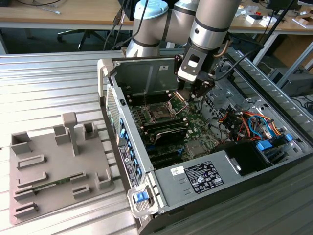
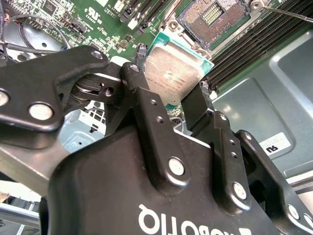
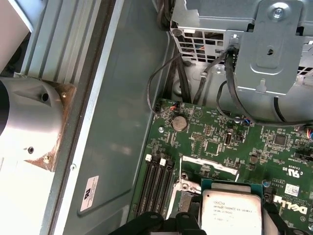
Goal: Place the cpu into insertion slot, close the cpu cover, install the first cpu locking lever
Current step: 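Place the cpu into insertion slot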
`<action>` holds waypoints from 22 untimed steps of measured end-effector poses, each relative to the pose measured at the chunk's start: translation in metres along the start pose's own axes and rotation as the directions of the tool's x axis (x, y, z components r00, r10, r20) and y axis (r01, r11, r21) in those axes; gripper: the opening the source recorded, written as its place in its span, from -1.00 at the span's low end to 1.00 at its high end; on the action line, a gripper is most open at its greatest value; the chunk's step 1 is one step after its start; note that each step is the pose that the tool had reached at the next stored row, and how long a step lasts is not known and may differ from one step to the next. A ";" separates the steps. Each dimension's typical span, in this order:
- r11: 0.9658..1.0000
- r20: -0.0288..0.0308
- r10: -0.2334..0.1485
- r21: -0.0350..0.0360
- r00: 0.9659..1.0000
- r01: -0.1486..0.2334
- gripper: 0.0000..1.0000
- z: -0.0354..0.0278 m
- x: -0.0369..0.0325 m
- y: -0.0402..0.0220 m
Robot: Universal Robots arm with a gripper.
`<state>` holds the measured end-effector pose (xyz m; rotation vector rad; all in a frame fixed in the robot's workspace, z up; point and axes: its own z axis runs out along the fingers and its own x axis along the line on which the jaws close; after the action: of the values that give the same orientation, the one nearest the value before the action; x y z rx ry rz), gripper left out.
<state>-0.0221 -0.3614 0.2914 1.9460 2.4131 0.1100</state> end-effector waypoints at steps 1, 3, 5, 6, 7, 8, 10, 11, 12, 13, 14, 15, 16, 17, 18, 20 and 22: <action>1.000 0.000 0.002 0.000 1.000 -0.002 0.09 0.0000 0.0000 0.0000; 1.000 0.001 0.007 0.000 1.000 -0.007 0.09 0.0002 0.0000 0.0000; 1.000 0.001 0.013 0.000 1.000 -0.013 0.09 0.0003 0.0000 0.0000; 1.000 0.001 0.014 0.000 1.000 -0.014 0.09 0.0004 0.0000 0.0000; 1.000 0.001 0.016 0.000 1.000 -0.016 0.09 0.0004 0.0000 0.0000; 1.000 0.001 0.018 0.000 1.000 -0.018 0.09 0.0004 0.0000 0.0000; 1.000 0.002 0.022 0.000 1.000 -0.022 0.09 0.0005 0.0000 0.0000; 1.000 0.002 0.024 0.000 1.000 -0.024 0.09 0.0006 0.0000 0.0000; 1.000 0.002 0.026 0.000 1.000 -0.026 0.09 0.0007 0.0000 -0.0001; 1.000 0.002 0.028 0.000 1.000 -0.028 0.09 0.0007 0.0000 -0.0001; 1.000 0.002 0.030 0.000 1.000 -0.030 0.09 0.0008 0.0000 -0.0001; 0.999 0.003 0.033 0.000 0.999 -0.033 0.09 0.0008 0.0000 -0.0001; 0.999 0.003 0.034 0.000 0.999 -0.034 0.09 0.0008 0.0000 -0.0001; 0.999 0.003 0.035 0.000 0.999 -0.035 0.09 0.0009 0.0000 -0.0001; 0.999 0.003 0.037 -0.001 0.999 -0.037 0.09 0.0009 0.0000 -0.0001; 0.999 0.003 0.041 -0.001 0.999 -0.041 0.09 0.0011 0.0000 -0.0001; 0.999 0.004 0.045 -0.001 0.999 -0.045 0.09 0.0012 0.0000 -0.0001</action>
<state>-0.0221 -0.3614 0.2902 1.9993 2.3671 0.1085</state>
